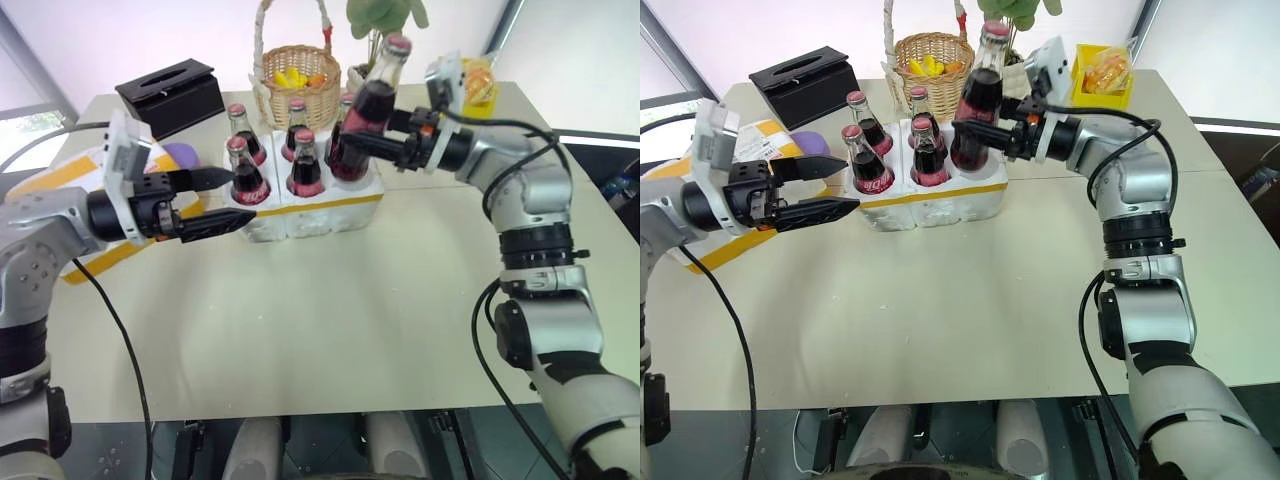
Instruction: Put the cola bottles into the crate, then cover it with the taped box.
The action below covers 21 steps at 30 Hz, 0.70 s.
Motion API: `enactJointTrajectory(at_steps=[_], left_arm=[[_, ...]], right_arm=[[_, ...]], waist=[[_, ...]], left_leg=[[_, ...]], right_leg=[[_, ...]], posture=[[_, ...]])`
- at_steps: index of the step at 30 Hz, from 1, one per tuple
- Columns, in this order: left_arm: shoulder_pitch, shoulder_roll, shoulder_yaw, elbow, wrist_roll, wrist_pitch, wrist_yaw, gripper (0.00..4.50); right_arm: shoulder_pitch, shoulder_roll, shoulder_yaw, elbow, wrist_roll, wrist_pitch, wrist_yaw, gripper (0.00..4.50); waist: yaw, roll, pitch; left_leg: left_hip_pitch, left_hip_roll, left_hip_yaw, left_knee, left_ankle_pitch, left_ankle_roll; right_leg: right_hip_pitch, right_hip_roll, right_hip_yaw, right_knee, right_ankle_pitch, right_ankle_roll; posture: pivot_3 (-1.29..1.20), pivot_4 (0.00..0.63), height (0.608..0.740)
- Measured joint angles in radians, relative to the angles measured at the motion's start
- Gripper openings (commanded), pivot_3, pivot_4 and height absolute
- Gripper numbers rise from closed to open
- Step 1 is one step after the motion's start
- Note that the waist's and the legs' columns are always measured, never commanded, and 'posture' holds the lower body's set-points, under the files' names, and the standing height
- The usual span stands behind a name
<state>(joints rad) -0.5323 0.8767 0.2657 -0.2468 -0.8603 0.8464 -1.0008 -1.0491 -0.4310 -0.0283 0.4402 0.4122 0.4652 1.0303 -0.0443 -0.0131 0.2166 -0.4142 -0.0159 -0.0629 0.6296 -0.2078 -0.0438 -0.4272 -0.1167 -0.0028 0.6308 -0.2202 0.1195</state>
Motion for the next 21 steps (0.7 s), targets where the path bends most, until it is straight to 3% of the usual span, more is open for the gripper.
enactJointTrajectory(at_steps=[19, 21], left_arm=[[0.046, 0.009, 0.029, -0.030, -0.026, 0.001, 0.035, 4.50], [0.046, 0.009, 0.029, -0.030, -0.026, 0.001, 0.035, 4.50]], right_arm=[[0.019, 0.048, 0.063, 0.201, -0.161, -0.178, -0.038, 2.82], [0.019, 0.052, 0.062, 0.202, -0.167, -0.179, -0.039, 3.84]], waist=[[-0.002, 0.000, 0.000], [-0.003, 0.000, 0.000]], left_leg=[[0.000, 0.000, 0.000, -0.001, 0.000, 0.000], [0.000, 0.000, 0.000, -0.001, 0.000, 0.000]], right_leg=[[0.000, 0.000, 0.000, 0.000, 0.000, 0.000], [0.000, 0.000, 0.000, 0.000, 0.000, 0.000]], posture=[[0.00, 0.150, 0.740], [0.00, 0.150, 0.740]])
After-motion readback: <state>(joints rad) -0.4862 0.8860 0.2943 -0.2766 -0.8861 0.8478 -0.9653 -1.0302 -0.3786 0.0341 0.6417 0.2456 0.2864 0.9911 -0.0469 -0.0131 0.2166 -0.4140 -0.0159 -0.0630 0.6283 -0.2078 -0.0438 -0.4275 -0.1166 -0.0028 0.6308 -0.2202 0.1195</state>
